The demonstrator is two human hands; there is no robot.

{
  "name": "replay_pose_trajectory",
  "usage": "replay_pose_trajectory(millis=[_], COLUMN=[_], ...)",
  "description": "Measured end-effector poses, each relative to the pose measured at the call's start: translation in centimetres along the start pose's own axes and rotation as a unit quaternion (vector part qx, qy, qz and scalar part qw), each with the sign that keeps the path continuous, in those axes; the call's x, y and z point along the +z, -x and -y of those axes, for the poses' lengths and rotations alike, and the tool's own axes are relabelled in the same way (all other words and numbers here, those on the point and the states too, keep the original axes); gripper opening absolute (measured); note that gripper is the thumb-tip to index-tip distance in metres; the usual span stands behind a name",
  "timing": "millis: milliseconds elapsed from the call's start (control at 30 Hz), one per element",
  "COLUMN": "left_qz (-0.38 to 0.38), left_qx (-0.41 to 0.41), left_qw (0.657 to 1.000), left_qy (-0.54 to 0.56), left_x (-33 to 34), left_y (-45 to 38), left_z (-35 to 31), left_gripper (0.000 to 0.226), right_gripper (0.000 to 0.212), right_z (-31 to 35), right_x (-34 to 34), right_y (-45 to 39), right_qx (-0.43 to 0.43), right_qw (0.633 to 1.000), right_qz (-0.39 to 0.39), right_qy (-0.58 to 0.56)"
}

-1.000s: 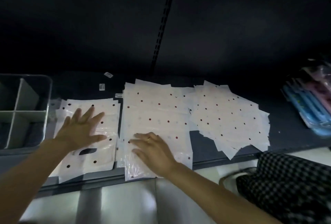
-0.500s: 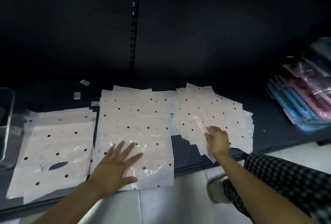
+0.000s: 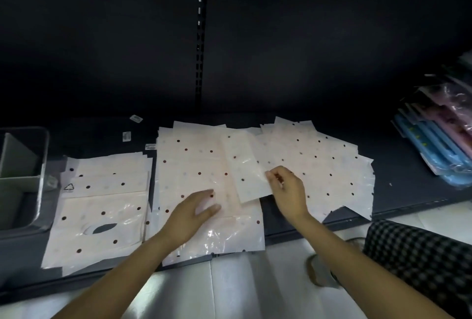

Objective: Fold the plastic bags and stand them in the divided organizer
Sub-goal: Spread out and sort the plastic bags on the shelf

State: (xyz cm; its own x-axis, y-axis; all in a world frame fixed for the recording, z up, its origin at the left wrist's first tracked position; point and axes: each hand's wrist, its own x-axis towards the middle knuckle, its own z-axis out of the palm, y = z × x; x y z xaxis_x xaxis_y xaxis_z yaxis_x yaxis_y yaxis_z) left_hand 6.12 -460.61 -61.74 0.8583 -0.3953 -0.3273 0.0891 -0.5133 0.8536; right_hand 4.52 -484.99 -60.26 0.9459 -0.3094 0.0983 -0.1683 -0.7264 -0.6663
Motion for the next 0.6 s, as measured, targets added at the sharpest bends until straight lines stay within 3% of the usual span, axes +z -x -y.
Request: replay_pose_trajectory(millis=[67, 100, 167, 267, 300, 333, 400, 467, 533, 600], left_qz=[0.033, 0.053, 0.043, -0.017, 0.011, 0.068, 0.189, 0.261, 0.3, 0.262], left_qx=[-0.099, -0.124, -0.113, -0.067, -0.046, -0.03, -0.025, -0.031, -0.035, -0.037], left_qw=[0.959, 0.931, 0.918, 0.971, 0.986, 0.991, 0.98, 0.964, 0.953, 0.964], left_qy=[0.263, 0.339, 0.379, 0.228, 0.158, 0.107, 0.062, 0.041, 0.021, 0.029], left_x=[-0.5, -0.8, -1.3, -2.8, -3.7, -4.6, -6.6, -8.1, -9.1, -9.9], left_y=[0.3, 0.4, 0.7, 1.0, 1.1, 1.3, 1.7, 2.1, 2.1, 1.8], left_z=[-1.6, -2.0, -2.5, -2.5, -2.5, -2.7, -2.9, -3.2, -3.2, -3.0], left_gripper=[0.065, 0.062, 0.046, 0.052, 0.06, 0.065, 0.065, 0.057, 0.047, 0.039], right_gripper=[0.017, 0.017, 0.024, 0.025, 0.018, 0.023, 0.063, 0.078, 0.05, 0.019], right_z=[2.8, 4.0, 6.0, 7.5, 7.5, 7.4, 7.0, 6.7, 6.3, 6.3], right_x=[1.5, 2.3, 3.6, 4.3, 4.1, 3.7, 2.5, 1.9, 1.9, 2.6], right_y=[1.4, 2.1, 3.6, 4.3, 3.8, 3.1, 1.2, -0.1, -0.9, -1.3], right_qx=[-0.035, -0.042, -0.042, -0.044, -0.034, -0.024, -0.005, 0.007, 0.005, 0.038], right_qw=[0.999, 0.998, 0.993, 0.982, 0.982, 0.983, 0.975, 0.957, 0.935, 0.92], right_qz=[0.01, 0.023, 0.088, 0.144, 0.138, 0.136, 0.178, 0.251, 0.307, 0.311], right_qy=[-0.022, -0.034, -0.067, -0.114, -0.121, -0.121, -0.132, -0.145, -0.175, -0.234])
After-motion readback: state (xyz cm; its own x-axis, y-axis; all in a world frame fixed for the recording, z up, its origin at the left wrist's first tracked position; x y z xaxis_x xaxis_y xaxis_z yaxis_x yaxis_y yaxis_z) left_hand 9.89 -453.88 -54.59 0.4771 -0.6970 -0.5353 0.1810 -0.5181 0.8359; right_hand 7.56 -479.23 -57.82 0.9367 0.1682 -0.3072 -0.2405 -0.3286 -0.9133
